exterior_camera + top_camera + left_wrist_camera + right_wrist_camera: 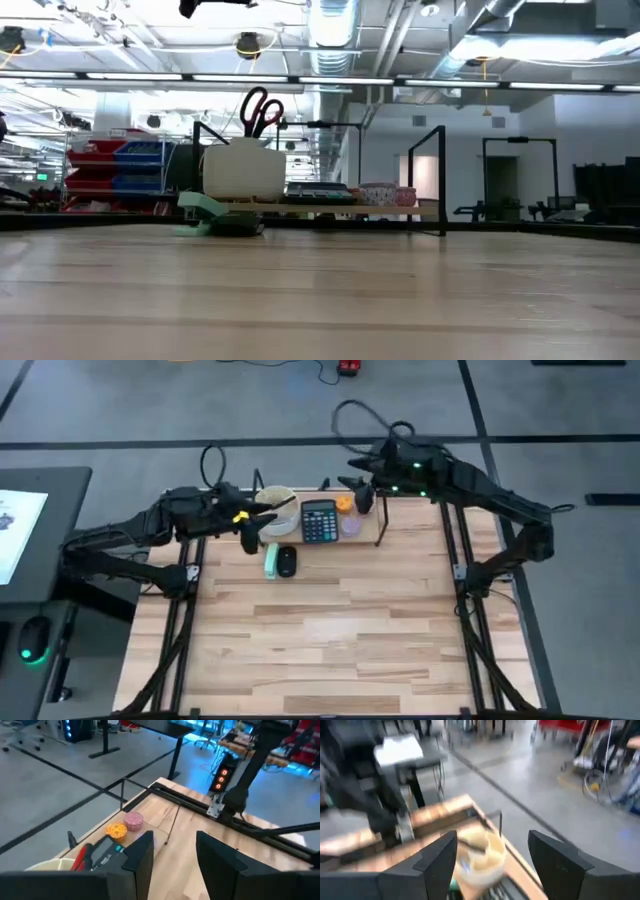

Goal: Stock shelves
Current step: Remove the purple scented candle from the shelf

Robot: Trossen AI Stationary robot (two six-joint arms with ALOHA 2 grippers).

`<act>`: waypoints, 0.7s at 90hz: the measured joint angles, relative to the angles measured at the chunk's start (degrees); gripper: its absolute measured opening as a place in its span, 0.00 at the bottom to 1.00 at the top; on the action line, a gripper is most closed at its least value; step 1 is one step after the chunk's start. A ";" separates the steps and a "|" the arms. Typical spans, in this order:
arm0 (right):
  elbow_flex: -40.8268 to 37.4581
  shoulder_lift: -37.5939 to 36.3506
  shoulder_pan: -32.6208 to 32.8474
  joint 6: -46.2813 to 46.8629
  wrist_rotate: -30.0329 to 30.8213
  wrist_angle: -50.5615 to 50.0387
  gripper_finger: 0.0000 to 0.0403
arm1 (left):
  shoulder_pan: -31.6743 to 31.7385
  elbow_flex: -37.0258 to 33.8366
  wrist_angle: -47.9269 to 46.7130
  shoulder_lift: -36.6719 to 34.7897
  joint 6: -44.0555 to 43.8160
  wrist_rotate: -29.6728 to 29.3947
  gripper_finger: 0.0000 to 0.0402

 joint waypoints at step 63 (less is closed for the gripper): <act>9.76 22.39 -7.87 -2.89 -8.37 -29.84 0.67 | -0.02 -2.36 -0.35 -2.39 -2.11 1.01 0.31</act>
